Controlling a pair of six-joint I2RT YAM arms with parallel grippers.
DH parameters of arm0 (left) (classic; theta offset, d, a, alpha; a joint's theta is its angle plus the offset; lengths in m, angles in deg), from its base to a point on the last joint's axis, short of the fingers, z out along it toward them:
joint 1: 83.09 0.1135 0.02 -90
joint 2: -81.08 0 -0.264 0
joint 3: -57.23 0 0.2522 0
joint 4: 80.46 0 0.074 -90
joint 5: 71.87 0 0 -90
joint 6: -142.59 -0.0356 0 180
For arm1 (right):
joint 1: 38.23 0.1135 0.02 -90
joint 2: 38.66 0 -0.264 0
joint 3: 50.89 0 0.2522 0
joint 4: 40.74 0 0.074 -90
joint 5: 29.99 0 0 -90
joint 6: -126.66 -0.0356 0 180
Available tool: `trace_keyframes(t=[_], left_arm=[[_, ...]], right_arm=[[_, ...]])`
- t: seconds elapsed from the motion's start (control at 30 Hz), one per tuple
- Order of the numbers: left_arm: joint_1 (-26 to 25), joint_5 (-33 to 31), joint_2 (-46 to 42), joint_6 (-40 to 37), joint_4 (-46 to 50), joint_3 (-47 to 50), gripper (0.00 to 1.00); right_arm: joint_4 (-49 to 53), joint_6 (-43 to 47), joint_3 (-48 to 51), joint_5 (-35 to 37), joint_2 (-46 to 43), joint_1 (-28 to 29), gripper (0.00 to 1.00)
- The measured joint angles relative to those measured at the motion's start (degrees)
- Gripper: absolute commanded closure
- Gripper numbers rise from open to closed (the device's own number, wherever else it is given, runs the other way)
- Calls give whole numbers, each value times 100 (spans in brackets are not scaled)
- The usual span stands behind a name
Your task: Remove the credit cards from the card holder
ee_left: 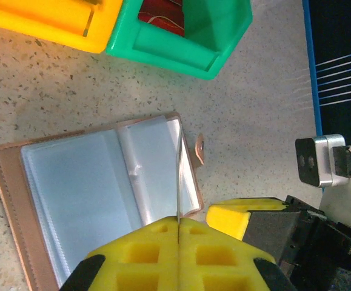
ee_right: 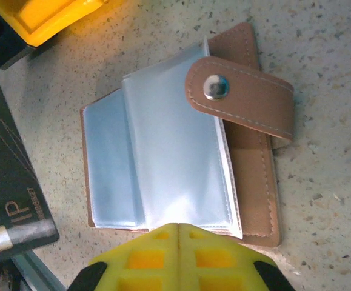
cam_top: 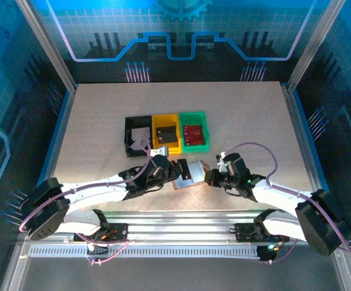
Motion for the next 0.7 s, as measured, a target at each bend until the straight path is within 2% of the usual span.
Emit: trace_keyframes(t=[0.13, 0.17, 0.3, 0.4, 0.53, 0.7], left_arm=[[345, 673, -138, -385, 575, -214, 100], [420, 896, -138, -538, 785, -345, 100], [505, 1703, -175, -1143, 1408, -785, 100], [507, 2271, -256, -1556, 1786, -914, 100], [518, 2830, -387, -2039, 2330, -981, 100], [710, 3449, -686, -2457, 2697, -997, 100]], right_arm=[[278, 168, -105, -120, -415, -2, 100], [354, 229, -142, -192, -560, -2, 97], [566, 533, -278, -608, -1163, 0, 62], [629, 680, -286, -966, -1563, 0, 49], [667, 809, -256, -1377, -1910, -2, 40], [369, 811, 129, -1934, -2186, 7, 35]])
